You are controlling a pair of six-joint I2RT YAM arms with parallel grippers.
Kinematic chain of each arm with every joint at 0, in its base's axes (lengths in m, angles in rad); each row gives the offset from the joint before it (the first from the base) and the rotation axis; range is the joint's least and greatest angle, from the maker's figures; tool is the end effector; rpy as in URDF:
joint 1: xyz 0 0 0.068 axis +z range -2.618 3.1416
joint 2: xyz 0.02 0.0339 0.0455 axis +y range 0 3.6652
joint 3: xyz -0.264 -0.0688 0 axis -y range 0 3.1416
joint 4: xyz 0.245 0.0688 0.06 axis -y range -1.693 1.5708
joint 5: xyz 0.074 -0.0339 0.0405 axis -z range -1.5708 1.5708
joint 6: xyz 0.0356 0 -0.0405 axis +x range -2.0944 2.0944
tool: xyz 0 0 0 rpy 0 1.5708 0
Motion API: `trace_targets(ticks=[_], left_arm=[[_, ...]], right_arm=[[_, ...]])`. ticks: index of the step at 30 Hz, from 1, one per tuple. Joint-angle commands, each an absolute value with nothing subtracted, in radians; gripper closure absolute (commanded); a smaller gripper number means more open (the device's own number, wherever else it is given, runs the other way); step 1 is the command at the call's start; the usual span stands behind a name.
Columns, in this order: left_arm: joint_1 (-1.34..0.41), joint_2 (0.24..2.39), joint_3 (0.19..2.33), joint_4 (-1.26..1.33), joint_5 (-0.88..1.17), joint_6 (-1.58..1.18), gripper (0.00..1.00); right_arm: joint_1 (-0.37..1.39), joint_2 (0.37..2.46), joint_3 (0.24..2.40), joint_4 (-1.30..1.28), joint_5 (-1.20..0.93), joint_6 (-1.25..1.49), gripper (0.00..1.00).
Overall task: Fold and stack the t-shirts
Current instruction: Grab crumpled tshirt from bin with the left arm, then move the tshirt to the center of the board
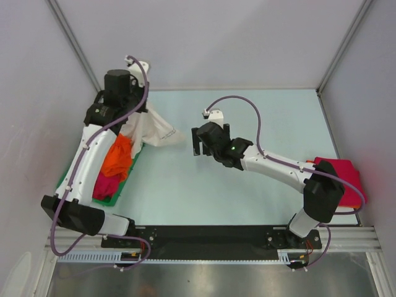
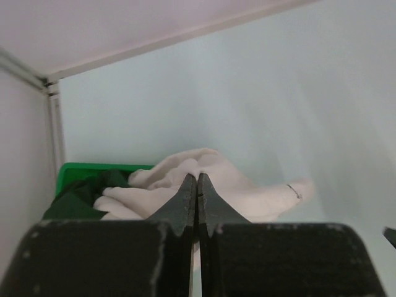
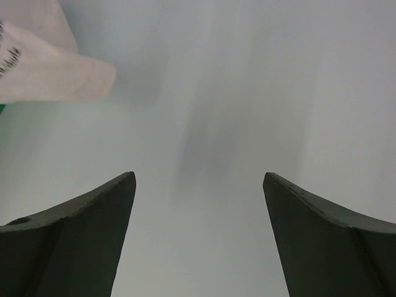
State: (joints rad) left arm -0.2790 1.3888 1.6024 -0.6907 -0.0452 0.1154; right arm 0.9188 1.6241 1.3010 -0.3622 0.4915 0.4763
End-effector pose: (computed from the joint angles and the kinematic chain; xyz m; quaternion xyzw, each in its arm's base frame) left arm 0.2852 -0.0800 0.4334 0.1558 0.8397 -0.0232 0.5197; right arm 0.2361 0.2815 0.2895 -0.0906 0.8779 0.0984 0.4597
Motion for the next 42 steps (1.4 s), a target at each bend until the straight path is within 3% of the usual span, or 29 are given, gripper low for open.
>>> trace_targets(ticks=[1, 11, 21, 30, 42], left_arm=[[-0.131, 1.407, 1.709, -0.620, -0.090, 0.123, 1.00], [0.147, 1.467, 1.759, -0.587, -0.132, 0.106, 1.00], [0.135, 1.315, 1.902, -0.522, 0.119, 0.092, 1.00], [0.009, 1.189, 1.922, -0.437, 0.221, 0.156, 1.00], [-0.414, 1.227, 2.117, -0.509, 0.135, 0.193, 1.00]], right_arm=[[0.927, 1.602, 1.295, -0.365, 0.518, 0.489, 0.10], [0.925, 1.557, 1.246, -0.405, 0.546, 0.502, 0.09], [0.928, 1.557, 1.229, -0.403, 0.534, 0.508, 0.09], [0.937, 1.548, 1.235, -0.403, 0.540, 0.509, 0.09], [0.939, 1.378, 1.186, -0.486, 0.650, 0.558, 0.09]])
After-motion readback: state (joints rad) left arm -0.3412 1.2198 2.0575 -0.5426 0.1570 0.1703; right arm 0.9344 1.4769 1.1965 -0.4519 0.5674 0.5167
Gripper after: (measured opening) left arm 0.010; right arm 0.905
